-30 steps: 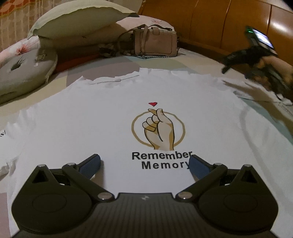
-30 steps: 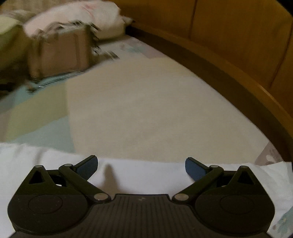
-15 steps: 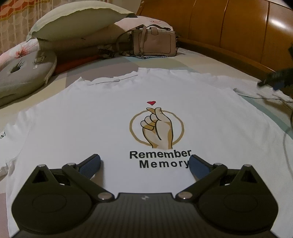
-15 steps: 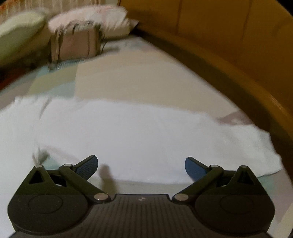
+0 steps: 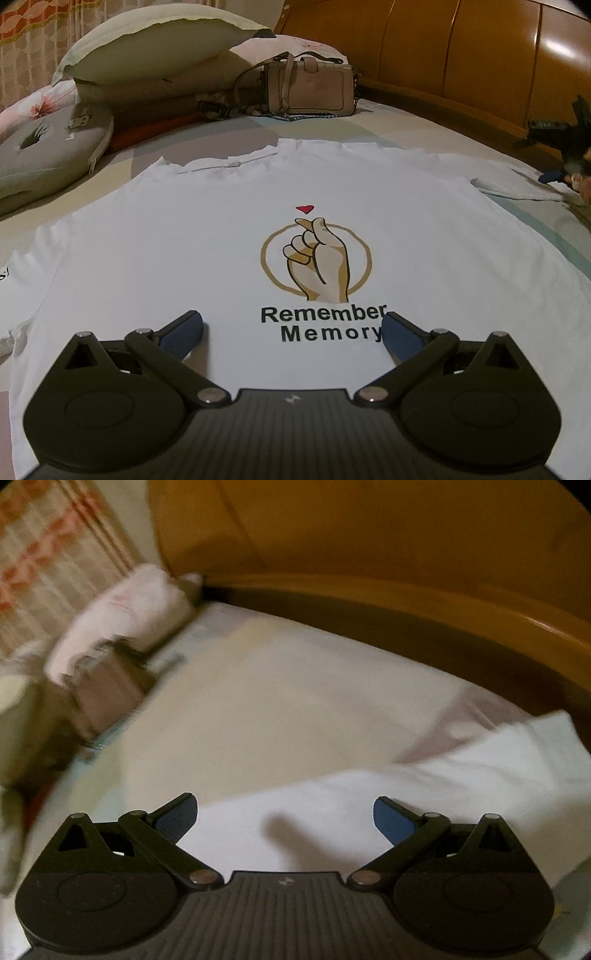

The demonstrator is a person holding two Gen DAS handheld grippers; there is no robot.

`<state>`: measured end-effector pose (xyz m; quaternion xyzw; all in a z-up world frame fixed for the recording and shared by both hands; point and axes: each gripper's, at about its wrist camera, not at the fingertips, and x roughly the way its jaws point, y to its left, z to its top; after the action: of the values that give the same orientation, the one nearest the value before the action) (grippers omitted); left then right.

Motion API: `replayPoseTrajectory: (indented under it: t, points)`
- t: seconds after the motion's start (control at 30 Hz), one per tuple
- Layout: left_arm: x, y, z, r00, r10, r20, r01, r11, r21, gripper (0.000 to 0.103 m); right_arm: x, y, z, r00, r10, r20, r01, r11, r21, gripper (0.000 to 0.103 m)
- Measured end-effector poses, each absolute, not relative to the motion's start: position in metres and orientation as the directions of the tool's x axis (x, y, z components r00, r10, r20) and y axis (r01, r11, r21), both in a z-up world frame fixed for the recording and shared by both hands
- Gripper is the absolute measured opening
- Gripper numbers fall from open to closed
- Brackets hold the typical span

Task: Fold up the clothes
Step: 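Grasp the white sleeve cuff with the right gripper, then lift the grasped sleeve off the bed with the right gripper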

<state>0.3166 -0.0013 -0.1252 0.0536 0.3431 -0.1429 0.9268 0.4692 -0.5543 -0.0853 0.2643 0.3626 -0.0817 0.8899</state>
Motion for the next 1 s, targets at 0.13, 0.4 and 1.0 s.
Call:
replayPoseTrajectory:
  t: [0.13, 0.4, 1.0]
  points:
    - [0.317, -0.002, -0.125, 0.725, -0.226, -0.651, 0.301, 0.954, 0.004, 0.102, 0.461, -0.578, -0.088, 0.698, -0.124, -0.705, 0.456, 0.837, 0.304, 0.103]
    - [0.317, -0.002, -0.126, 0.725, -0.225, -0.651, 0.301, 0.954, 0.006, 0.102, 0.437, -0.554, -0.074, 0.708, -0.018, -0.706, 0.32, 0.899, 0.298, 0.103]
    - [0.301, -0.017, -0.109, 0.704, -0.283, -0.651, 0.399, 0.916, 0.033, 0.102, 0.414, -0.476, -0.084, 0.668, -0.063, -0.741, 0.203, 0.974, 0.101, 0.103]
